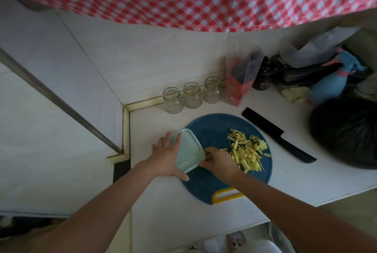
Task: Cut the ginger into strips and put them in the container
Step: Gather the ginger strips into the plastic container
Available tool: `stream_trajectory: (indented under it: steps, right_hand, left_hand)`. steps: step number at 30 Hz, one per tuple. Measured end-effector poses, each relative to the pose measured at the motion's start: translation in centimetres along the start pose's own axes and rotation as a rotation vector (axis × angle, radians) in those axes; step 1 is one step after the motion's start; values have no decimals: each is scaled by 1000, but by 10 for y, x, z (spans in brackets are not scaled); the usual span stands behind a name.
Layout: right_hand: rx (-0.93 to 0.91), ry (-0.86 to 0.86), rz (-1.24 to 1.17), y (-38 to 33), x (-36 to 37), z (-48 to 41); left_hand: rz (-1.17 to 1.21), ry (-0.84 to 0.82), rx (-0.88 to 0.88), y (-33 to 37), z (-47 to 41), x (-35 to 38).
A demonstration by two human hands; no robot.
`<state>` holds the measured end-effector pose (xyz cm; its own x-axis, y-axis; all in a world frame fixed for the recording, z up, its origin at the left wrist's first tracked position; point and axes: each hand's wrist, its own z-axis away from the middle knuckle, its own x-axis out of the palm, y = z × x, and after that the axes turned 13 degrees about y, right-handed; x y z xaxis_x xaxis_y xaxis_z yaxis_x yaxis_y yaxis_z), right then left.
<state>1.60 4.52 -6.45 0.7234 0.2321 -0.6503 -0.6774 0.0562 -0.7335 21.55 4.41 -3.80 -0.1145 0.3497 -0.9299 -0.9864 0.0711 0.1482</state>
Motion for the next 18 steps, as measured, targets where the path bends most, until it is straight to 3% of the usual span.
stream_trajectory:
  steps: [5, 10, 13, 18]
  right_hand:
    - [99, -99, -269, 0, 8, 5]
    - [-61, -78, -226, -10, 9, -2]
    - [-121, -160, -187, -18, 8, -10]
    - [-144, -219, -151, -15, 11, -17]
  left_hand:
    - [140, -8, -75, 0, -4, -4]
    - [294, -35, -133, -1, 0, -5]
    - [335, -113, -137, -6, 4, -5]
    - [235, -225, -69, -12, 8, -7]
